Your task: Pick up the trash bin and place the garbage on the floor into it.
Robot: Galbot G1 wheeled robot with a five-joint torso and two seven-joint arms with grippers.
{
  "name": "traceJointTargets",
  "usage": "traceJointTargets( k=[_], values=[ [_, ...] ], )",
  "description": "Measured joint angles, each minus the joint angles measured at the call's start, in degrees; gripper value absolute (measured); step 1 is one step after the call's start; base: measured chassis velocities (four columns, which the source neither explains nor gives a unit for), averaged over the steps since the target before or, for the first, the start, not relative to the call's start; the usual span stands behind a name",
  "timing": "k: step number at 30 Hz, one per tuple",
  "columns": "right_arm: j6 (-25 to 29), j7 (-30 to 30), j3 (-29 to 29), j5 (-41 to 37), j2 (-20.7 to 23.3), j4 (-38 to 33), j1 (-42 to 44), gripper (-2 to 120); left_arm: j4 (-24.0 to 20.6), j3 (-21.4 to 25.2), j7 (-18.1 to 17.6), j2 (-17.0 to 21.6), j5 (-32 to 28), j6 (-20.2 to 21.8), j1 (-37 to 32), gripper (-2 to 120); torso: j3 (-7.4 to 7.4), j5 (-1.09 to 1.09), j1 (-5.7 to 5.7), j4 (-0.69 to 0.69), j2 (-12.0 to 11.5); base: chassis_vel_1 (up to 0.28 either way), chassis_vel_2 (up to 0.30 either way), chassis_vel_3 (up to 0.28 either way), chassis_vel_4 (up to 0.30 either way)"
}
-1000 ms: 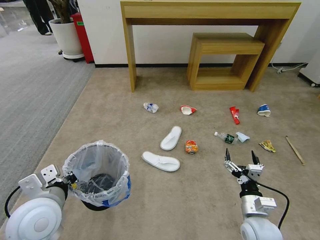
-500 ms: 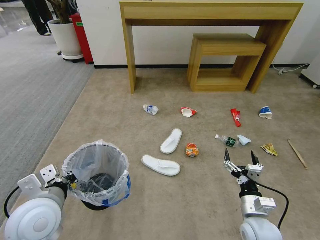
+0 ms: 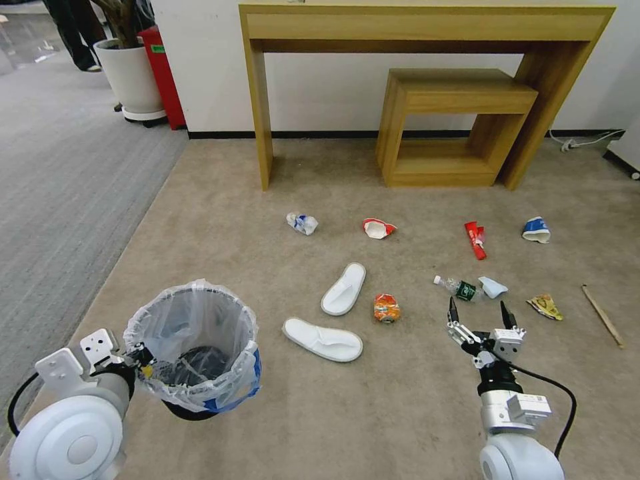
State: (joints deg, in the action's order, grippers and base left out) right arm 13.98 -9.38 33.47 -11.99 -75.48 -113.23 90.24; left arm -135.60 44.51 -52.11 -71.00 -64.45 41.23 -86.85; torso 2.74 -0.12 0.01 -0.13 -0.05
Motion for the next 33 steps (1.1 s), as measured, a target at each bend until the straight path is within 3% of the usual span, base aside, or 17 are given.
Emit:
traceJointTargets(
  k=[33],
  values=[
    [0.0, 0.1, -0.2, 0.2, 0.1, 0.5, -0.2, 100, 0.3, 0.2, 0.0, 0.1, 0.0, -0.2, 0.2, 1, 0.0, 0.0, 0.0, 0.0, 0.0, -0.081, 0.073, 0.079, -0.078]
  ],
)
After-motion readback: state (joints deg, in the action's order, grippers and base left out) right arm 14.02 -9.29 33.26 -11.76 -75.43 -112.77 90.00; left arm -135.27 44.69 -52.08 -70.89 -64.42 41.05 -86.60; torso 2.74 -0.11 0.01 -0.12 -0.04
